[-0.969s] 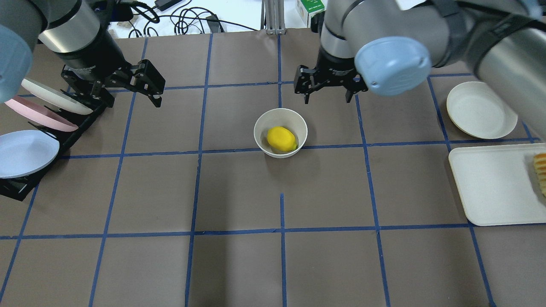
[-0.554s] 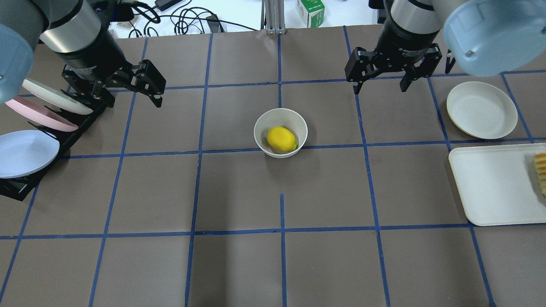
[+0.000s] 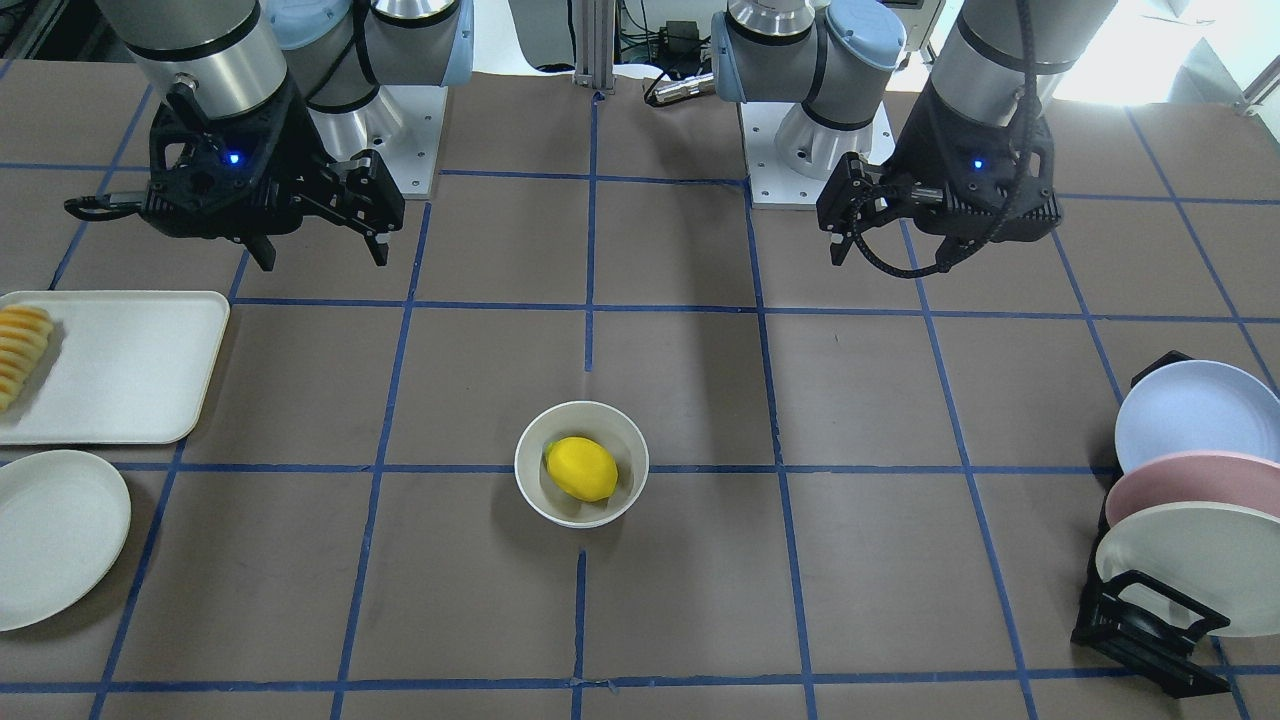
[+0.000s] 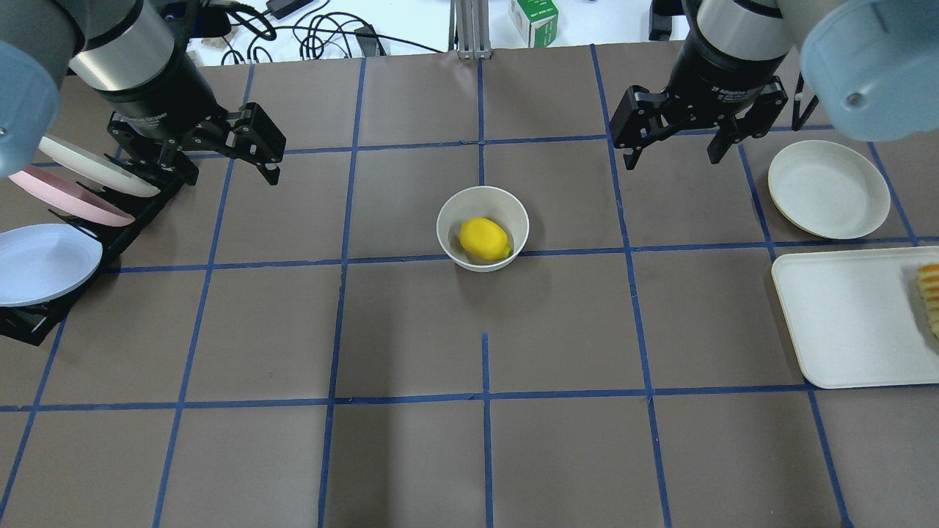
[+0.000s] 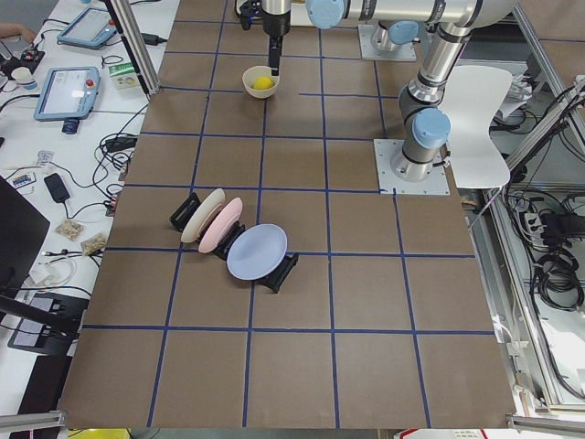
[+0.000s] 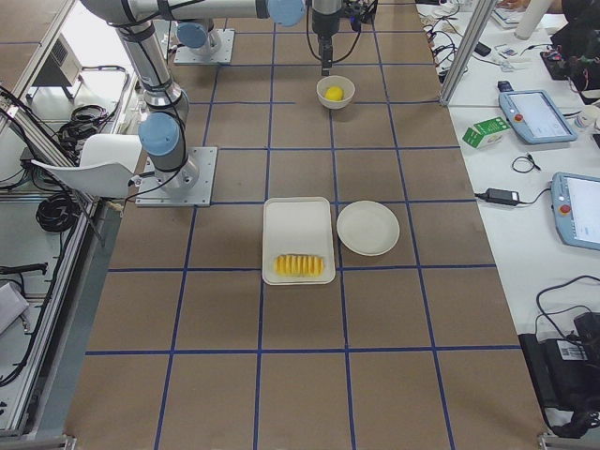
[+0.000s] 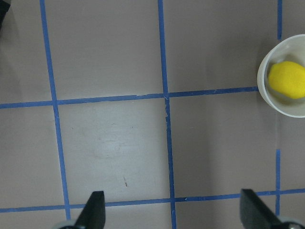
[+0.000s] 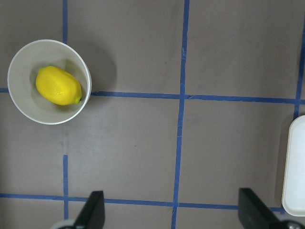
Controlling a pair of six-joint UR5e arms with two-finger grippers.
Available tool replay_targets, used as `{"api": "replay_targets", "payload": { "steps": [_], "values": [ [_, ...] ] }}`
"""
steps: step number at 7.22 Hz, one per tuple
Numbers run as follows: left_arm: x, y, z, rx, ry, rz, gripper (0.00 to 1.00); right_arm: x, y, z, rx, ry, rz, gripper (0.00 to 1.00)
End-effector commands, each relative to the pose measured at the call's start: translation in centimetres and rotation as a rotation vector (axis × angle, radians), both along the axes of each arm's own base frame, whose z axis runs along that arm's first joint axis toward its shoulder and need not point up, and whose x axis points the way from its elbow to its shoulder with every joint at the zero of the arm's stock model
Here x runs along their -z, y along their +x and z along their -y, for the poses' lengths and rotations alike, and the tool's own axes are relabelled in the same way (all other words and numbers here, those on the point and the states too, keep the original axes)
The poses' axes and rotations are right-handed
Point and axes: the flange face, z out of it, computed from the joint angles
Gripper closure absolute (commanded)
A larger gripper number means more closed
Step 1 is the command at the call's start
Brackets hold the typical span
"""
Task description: Place bowl and put lemon in it
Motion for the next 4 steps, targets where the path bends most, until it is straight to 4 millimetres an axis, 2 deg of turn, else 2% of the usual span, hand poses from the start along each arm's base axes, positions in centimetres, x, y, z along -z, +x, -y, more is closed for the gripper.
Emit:
{"api": "replay_targets", "payload": {
  "steps": [1, 4],
  "values": [
    [-0.04, -0.07, -0.04, 0.002, 0.000, 0.005, 0.00, 0.02, -0.10, -0.09, 0.000, 0.001, -0.006, 0.00],
    [0.04, -0.05, 0.08, 0.002, 0.001, 0.006, 0.00, -0.06, -0.12, -0.07, 0.001, 0.000, -0.008, 0.00]
  ]
}}
